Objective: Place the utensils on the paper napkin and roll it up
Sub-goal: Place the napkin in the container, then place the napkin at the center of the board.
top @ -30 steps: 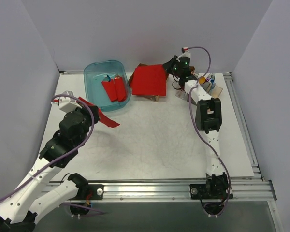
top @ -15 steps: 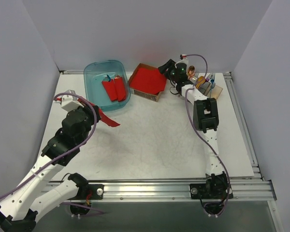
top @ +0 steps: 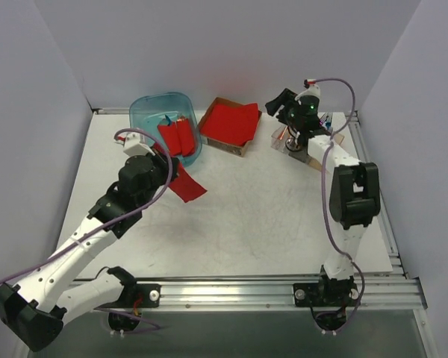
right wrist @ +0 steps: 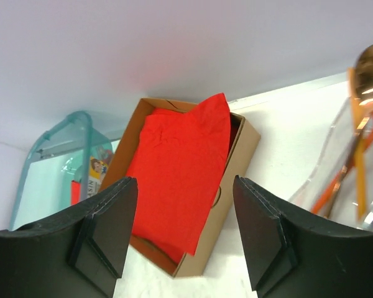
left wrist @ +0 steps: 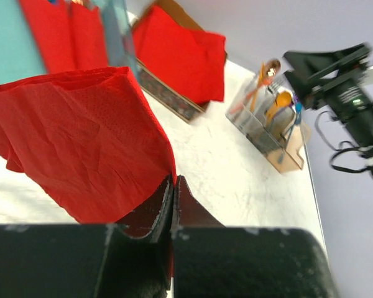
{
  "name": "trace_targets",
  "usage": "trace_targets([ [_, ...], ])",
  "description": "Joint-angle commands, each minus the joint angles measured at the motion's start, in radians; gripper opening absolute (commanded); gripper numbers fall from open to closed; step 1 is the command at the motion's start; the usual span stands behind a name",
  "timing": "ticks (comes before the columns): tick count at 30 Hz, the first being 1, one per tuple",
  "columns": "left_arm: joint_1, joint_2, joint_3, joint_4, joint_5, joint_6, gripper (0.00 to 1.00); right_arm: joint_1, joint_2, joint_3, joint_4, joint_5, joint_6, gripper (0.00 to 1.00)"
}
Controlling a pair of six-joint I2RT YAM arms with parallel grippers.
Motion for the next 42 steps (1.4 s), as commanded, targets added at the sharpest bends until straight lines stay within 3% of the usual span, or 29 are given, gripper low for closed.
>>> trace_targets([
  [1,-0.019,0.106,0.040,0.175,0.119,-0.050,0.03,-0.061,-0.184,-0.105,-0.014,-0.001,-0.044,0.63],
  [8,-0.084,0.477,0.281,0.342,0.263,-0.054,0.02,-0.153,-0.347,-0.231,-0.068,-0.038,0.001,0.62],
  [11,-0.105,0.546,0.338,0.419,0.332,-0.057,0.03,-0.155,-0.375,-0.237,-0.088,-0.047,0.002,0.61],
  [15,-0.098,0.567,0.240,0.543,0.363,-0.142,0.02,-0.155,-0.380,-0.253,-0.108,-0.046,-0.001,0.61],
  [17,-0.073,0.592,0.028,0.601,0.376,-0.210,0.02,-0.155,-0.355,-0.274,-0.109,-0.046,0.002,0.60],
  [24,-0.092,0.686,-0.183,0.694,0.361,-0.197,0.02,-0.156,-0.327,-0.248,-0.150,0.012,0.004,0.59],
  [28,-0.099,0.728,-0.294,0.779,0.341,-0.232,0.02,-0.155,-0.285,-0.178,-0.268,0.084,-0.022,0.59],
  [32,-0.127,0.656,-0.353,0.746,0.254,-0.237,0.03,-0.155,-0.212,-0.067,-0.402,0.153,-0.062,0.53],
  [36,-0.147,0.630,-0.334,0.674,0.228,-0.197,0.13,-0.156,-0.148,-0.020,-0.428,0.186,-0.068,0.49],
  [39,-0.159,0.602,-0.337,0.639,0.202,-0.189,0.40,-0.155,-0.108,0.011,-0.454,0.215,-0.079,0.43],
  [40,-0.162,0.591,-0.342,0.623,0.193,-0.189,0.56,-0.155,-0.097,0.014,-0.457,0.242,-0.085,0.42],
  [42,-0.168,0.547,-0.360,0.611,0.160,-0.189,0.66,-0.155,-0.091,0.011,-0.460,0.267,-0.085,0.40],
])
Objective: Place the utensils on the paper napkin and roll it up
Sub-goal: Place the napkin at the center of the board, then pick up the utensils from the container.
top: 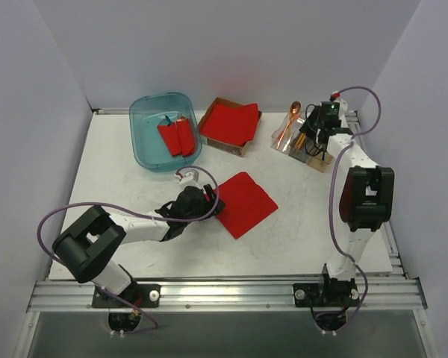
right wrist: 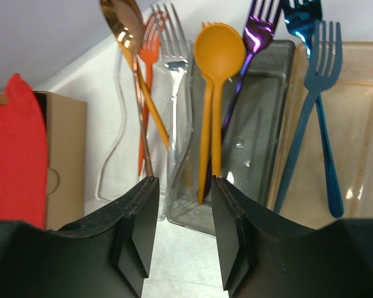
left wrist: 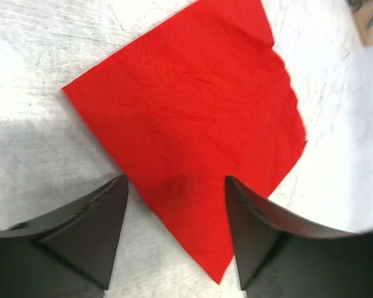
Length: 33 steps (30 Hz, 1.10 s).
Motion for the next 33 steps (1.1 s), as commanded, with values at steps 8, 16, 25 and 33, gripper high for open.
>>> trace_targets([
  [8,-0.012,-0.293,-0.003,-0.221,-0.159,0.081,0.94,0.000,0.087,0.110,-0.078,0.133,-0.032,0.35],
  [16,0.005,-0.494,0.019,-0.426,-0.251,0.170,0.94,0.006,0.204,0.205,-0.106,0.205,-0.052,0.36],
  [25,0.080,-0.664,-0.037,-0.479,-0.261,0.273,0.94,0.005,0.313,0.286,-0.048,0.185,-0.049,0.34],
  [33,0.117,-0.703,-0.047,-0.479,-0.258,0.284,0.94,0.006,0.356,0.315,-0.037,0.183,-0.050,0.26],
])
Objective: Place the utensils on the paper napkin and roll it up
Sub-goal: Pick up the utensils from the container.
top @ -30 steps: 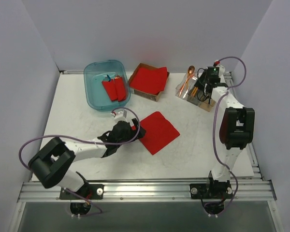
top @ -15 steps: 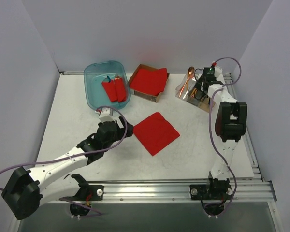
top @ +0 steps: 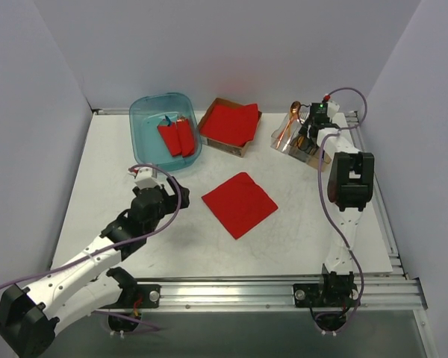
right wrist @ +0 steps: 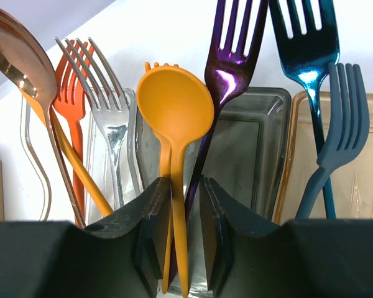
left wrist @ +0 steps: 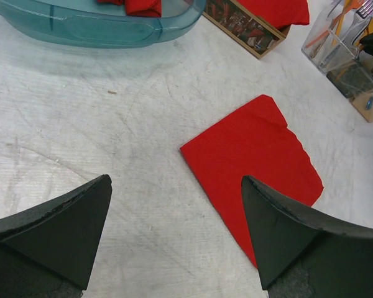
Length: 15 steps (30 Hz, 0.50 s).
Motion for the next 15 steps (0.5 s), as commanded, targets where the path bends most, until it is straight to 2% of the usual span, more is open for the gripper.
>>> trace_targets([
  [1,0.015,0.005,0.007,0.000,-0.004,0.025,0.94,0.005,0.017,0.034,0.010,0.027,-0.008,0.25],
  [6,0.022,0.039,0.019,0.011,0.018,0.031,0.94,0.002,0.024,0.025,0.013,0.030,-0.003,0.24],
  [8,0.023,0.045,0.024,0.010,0.022,0.034,0.94,0.001,0.017,0.001,0.028,0.024,0.001,0.19],
  [15,0.028,0.030,0.021,0.007,0.026,0.040,0.94,0.001,0.015,-0.012,0.034,0.016,0.014,0.21],
])
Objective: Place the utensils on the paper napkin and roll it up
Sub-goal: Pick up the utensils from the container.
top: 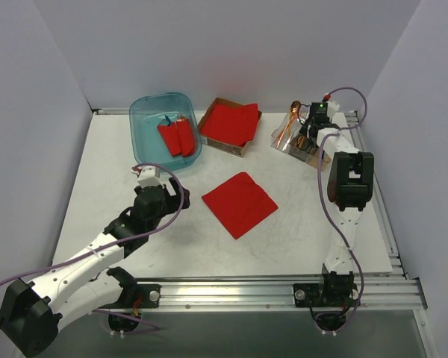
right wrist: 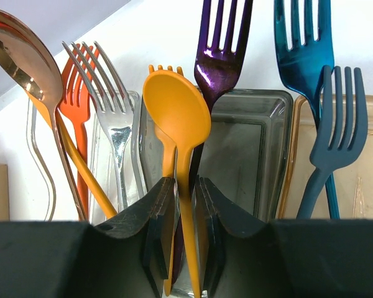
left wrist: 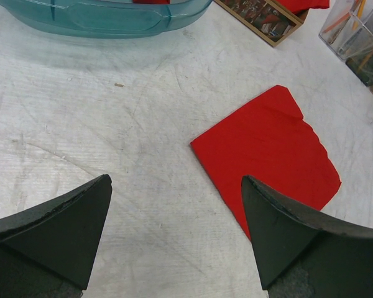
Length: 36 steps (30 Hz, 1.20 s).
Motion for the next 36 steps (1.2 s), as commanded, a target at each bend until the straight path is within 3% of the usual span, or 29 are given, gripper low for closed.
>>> trace_targets([
  [1,0.007,-0.016,0.019,0.009,0.008,0.016,0.94,0.001,0.009,-0.017,0.010,0.014,0.009,0.21],
  [18,0.009,0.008,0.024,0.034,0.036,0.004,0.94,-0.038,-0.006,-0.103,0.068,0.013,0.046,0.23],
  [22,0.009,0.011,0.022,0.038,0.039,0.002,0.94,-0.038,0.001,-0.089,0.082,0.000,0.049,0.18],
  [30,0.010,0.019,0.024,0.048,0.043,0.004,0.94,-0.038,-0.047,-0.115,0.127,-0.018,0.048,0.00],
  [36,0.010,0.031,0.025,0.052,0.056,0.005,0.94,-0.033,-0.100,-0.136,0.134,0.004,0.043,0.00],
])
